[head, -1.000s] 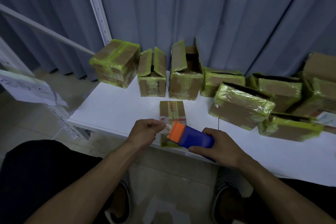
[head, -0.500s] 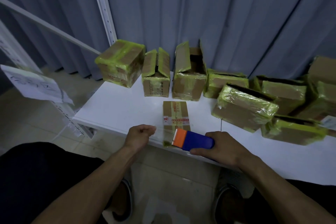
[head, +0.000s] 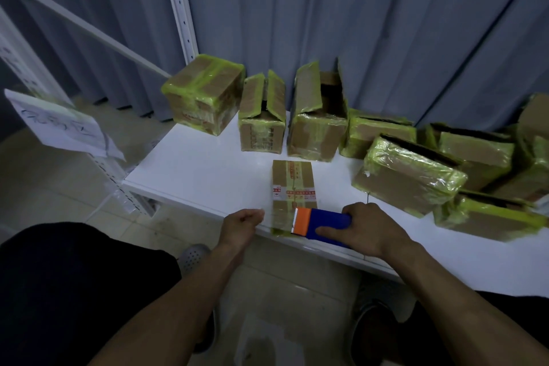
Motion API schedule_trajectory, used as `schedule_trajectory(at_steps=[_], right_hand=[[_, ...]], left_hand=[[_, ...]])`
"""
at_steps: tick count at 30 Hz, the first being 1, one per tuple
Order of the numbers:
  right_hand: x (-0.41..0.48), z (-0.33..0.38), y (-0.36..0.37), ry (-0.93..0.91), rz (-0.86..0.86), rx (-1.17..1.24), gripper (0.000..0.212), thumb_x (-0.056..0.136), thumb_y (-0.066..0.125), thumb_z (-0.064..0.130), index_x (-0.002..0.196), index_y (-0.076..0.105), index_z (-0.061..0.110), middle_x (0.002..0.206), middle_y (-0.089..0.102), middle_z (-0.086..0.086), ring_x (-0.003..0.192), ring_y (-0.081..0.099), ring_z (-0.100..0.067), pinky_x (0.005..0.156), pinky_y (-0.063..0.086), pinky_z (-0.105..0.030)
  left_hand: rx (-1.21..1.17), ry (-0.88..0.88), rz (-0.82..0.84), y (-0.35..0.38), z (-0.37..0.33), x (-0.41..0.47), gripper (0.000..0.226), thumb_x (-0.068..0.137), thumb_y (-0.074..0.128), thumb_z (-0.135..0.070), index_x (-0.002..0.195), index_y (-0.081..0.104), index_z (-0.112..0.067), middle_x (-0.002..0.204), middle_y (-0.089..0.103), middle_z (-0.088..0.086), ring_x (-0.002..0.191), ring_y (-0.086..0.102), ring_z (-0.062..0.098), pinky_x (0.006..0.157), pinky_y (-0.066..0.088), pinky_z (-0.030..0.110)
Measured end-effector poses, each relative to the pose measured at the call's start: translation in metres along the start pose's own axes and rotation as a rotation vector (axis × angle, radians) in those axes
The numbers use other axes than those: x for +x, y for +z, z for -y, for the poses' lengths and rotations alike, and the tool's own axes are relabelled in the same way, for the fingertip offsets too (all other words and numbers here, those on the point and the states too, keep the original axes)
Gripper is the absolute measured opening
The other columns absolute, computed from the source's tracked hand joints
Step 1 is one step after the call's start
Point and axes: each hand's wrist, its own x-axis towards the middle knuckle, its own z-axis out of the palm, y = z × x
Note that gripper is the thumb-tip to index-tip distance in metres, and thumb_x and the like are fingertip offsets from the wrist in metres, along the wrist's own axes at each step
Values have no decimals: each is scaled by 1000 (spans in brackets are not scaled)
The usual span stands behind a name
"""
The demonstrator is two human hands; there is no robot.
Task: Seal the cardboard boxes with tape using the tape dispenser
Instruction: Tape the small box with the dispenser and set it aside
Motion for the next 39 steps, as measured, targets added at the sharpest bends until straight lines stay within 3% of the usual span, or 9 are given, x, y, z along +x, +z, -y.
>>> schedule_trajectory(at_steps=[5,11,14,20,25,31,34,37,39], right_hand=[[12,4,5,-20,-6,-90,62,71,64,86,89,61,27,83,66,8,78,64,-9,68,57,-27],[21,7,11,15,27,-146,67,70,64,86,98,60,25,91,66,5,84,65,-13,74,60,-31],[24,9,14,32,39,-157,69,73,66,82,107,63,22,101,70,2,90,67,-16,75,59,-29],[30,13,20,60,30,-179,72,77,68,78,117,64,18,109,71,-1,94,68,-18,70,51,-26],[31,16,20,83,53,-187,73,77,67,78,119,64,18,111,70,-2,97,68,-19,69,49,-26],[31,17,21,93,73,-204,74,79,67,77,122,61,17,115,70,-2,101,67,-21,70,48,-26],[31,19,21,93,75,-211,73,79,66,77,122,61,18,115,69,-2,100,67,-21,69,47,-27],[32,20,20,97,76,-207,75,78,67,78,122,61,18,115,69,-2,100,67,-21,69,48,-27],[32,20,20,94,74,-206,76,77,67,79,123,61,18,115,69,-1,99,67,-20,70,50,-28]], left_hand=[[-35,-33,-26,0,7,9,11,91,70,-16,101,74,-16,104,72,3,85,61,13,95,51,37],[-39,-61,4,1,19,15,6,92,69,-17,94,72,-21,104,71,2,86,61,12,89,50,32],[-42,-93,2,6,25,17,6,93,68,-19,96,72,-22,106,71,4,83,57,14,93,52,43],[-45,-153,41,13,33,19,12,98,61,-28,106,70,-26,112,67,-2,99,59,19,68,48,29],[-35,-215,94,17,34,21,14,99,57,-24,105,70,-26,108,66,-3,98,57,19,72,50,30],[105,-93,73,25,34,23,11,97,59,-24,104,68,-24,104,68,-2,89,60,12,71,49,26],[165,-83,82,25,31,24,24,97,59,-25,117,67,-17,111,69,2,92,63,15,75,53,28],[247,-62,61,20,33,25,59,95,65,-35,147,45,-16,130,61,6,110,62,22,92,55,33],[271,49,8,19,33,21,59,91,71,-27,144,48,-13,126,63,6,103,62,14,88,51,19]])
